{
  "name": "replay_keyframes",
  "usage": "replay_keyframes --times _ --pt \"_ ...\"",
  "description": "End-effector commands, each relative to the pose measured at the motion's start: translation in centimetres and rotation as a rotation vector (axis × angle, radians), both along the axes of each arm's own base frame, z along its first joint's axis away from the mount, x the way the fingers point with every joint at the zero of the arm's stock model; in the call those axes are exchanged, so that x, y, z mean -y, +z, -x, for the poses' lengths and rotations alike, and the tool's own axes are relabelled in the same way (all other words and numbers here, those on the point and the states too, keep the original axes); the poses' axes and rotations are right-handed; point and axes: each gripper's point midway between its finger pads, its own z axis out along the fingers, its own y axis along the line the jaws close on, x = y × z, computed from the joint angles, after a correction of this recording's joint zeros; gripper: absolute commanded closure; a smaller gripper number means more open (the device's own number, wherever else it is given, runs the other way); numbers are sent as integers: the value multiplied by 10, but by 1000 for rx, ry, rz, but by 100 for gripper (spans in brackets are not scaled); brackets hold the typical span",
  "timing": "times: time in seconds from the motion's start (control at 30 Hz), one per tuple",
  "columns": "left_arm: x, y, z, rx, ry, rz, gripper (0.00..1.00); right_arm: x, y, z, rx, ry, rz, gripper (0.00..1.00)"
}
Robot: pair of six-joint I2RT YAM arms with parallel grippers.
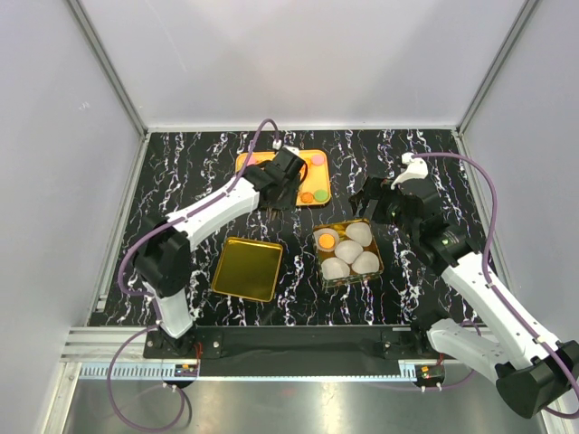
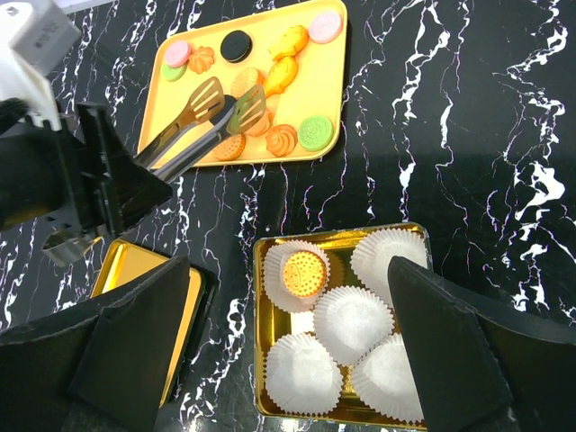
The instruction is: Pack the cookies
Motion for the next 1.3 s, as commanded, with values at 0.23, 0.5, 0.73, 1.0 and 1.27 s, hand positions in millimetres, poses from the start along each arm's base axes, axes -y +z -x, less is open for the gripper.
replay_keyframes --times 0.23,0.5,0.73,1.0,1.27 --pt "22 0 -21 42 -26 50 48 1 8 0 39 -1 0 0" --pt "21 -7 -18 28 -19 51 49 1 5 0 32 0 3 0" --pt "19 -6 -14 25 -20 55 51 1 4 0 32 1 3 0" --pt "17 -12 -12 13 -19 43 53 0 1 -2 25 0 4 0" --pt "17 -17 -10 0 -18 45 53 -1 -1 -2 21 3 4 0"
